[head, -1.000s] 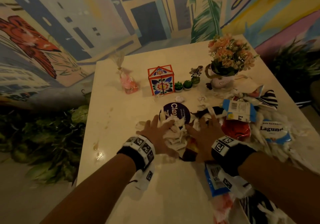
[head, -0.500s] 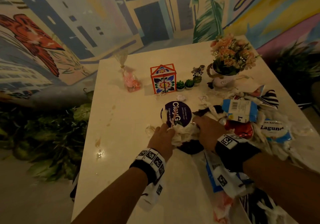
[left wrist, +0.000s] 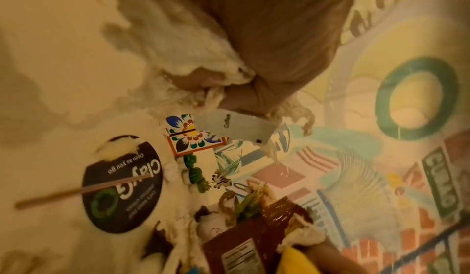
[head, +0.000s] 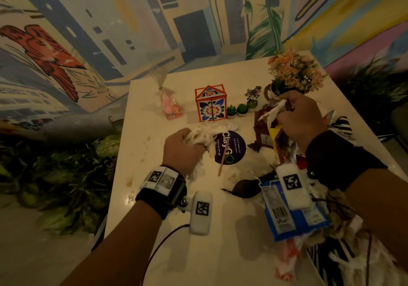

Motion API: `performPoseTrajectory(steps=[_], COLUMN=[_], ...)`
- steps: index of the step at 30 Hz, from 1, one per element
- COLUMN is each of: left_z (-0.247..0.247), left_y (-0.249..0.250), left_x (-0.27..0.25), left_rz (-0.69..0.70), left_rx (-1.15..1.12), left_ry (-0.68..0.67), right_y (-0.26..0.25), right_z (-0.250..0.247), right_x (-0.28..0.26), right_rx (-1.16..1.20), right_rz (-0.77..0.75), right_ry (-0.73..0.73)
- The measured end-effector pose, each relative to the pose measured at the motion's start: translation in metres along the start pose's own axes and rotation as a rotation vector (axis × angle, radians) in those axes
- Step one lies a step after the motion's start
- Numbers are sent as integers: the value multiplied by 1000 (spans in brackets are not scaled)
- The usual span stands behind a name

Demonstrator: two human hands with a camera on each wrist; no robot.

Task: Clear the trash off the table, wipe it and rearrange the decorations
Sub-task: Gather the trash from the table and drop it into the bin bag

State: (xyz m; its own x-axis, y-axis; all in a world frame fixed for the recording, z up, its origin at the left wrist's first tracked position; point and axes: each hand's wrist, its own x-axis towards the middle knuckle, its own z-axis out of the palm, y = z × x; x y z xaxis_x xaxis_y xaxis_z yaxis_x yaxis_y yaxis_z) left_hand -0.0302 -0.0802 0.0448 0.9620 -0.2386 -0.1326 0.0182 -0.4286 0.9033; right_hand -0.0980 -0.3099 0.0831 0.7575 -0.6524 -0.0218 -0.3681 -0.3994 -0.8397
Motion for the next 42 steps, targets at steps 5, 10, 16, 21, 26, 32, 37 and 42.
performPoseTrajectory(steps=[5, 10, 16, 21, 26, 32, 37, 42], left_z=[-7, -22, -62, -115, -189, -310, -397, -430], left_y=[8, 3, -7, -33, -81, -183, -262, -334], left_x=[-2, -8, -9, 0, 11, 31, 41, 50], left_rz=[-188, -401, -446, -416, -423, -501, -707, -796], left_rx=[-278, -410, -520, -537, -503, -416, -350, -167], left_ry=[-7, 9, 18, 15, 41, 82, 37, -55], right_y=[-6, -8, -30, -69, -105, -158, -196, -196], right_z=[11, 20, 31, 66, 132, 246, 358, 454], right_x=[-1, 0, -2, -14, -37, -92, -148, -194], right_rx=[124, 312, 319, 368, 359, 396, 432, 432], right_rz=[90, 224, 189, 147, 141, 172, 279, 396], right_ry=[2, 63, 107, 32, -29, -61, -160, -190])
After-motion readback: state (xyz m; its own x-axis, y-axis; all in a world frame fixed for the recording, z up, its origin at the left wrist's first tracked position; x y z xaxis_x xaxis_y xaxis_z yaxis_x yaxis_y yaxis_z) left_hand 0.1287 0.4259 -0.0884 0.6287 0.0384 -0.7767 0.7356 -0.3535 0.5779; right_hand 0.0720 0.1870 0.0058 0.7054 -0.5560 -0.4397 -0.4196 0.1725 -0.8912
